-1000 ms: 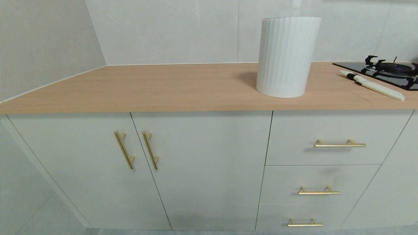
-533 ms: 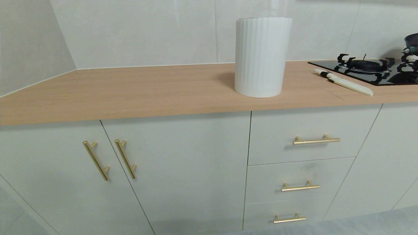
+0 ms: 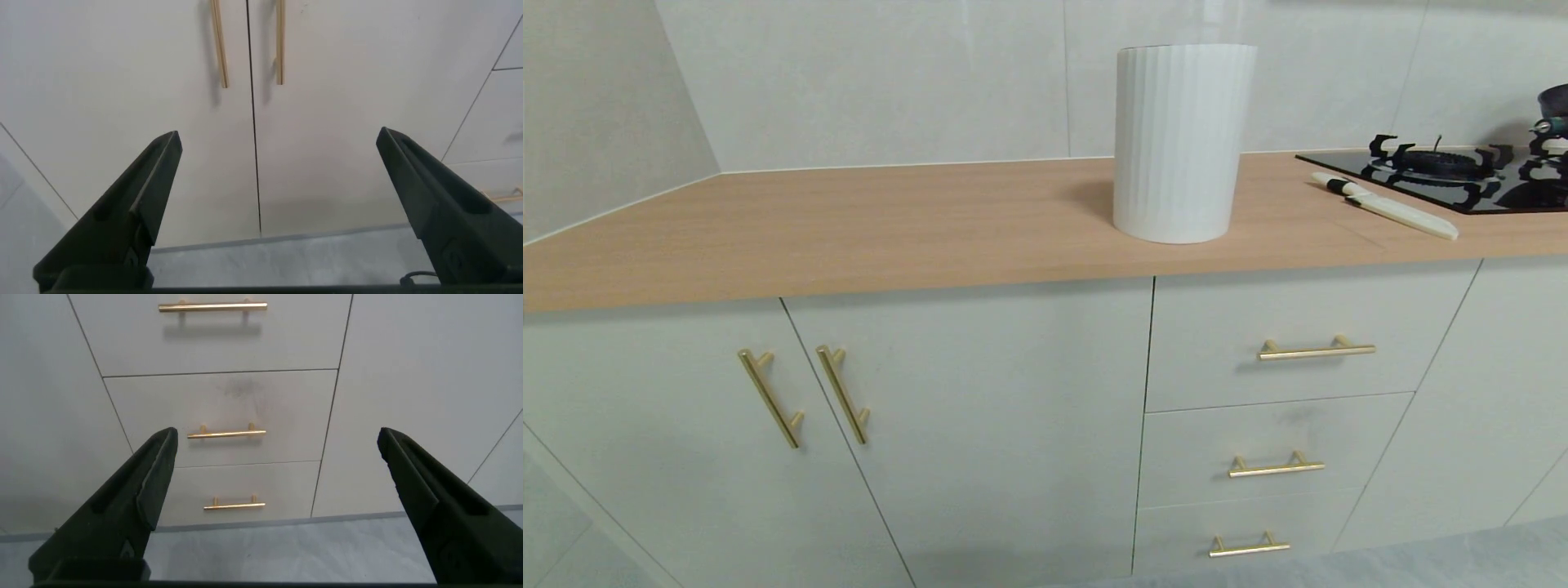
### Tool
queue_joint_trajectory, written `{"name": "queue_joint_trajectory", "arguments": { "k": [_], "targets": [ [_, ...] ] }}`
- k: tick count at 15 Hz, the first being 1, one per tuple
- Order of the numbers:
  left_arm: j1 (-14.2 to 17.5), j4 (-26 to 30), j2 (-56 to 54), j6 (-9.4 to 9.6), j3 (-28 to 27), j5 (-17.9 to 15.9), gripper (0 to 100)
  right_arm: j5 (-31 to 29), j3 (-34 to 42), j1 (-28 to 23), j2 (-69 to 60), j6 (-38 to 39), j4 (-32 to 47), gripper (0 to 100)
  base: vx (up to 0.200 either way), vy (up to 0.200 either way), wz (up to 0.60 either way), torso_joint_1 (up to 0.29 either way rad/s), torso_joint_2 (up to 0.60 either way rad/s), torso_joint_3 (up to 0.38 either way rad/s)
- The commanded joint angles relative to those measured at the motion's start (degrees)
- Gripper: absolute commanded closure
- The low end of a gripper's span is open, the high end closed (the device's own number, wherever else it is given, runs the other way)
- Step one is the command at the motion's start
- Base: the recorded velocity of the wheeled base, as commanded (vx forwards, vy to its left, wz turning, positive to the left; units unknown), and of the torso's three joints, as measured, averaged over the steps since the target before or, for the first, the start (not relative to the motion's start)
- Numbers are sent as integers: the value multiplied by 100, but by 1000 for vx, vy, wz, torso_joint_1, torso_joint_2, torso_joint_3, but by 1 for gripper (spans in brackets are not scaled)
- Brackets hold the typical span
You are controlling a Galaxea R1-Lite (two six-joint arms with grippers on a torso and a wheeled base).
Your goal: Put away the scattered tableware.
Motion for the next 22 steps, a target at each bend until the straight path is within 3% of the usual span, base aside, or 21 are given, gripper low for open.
{"name": "queue_joint_trajectory", "arguments": {
  "k": [1,12,22],
  "targets": [
    [1,0,9,2,0,-1,0,8,0,0,2,8,-1,0,0,0,600,7,7,2],
    [1,0,0,-7,0,8,0,-1,0,0,2,8,-1,0,0,0,0,0,0,0],
    [1,0,9,-7,0,-1,0,-1,0,0,2,8,-1,0,0,-180,0,3,2,1]
  ]
}}
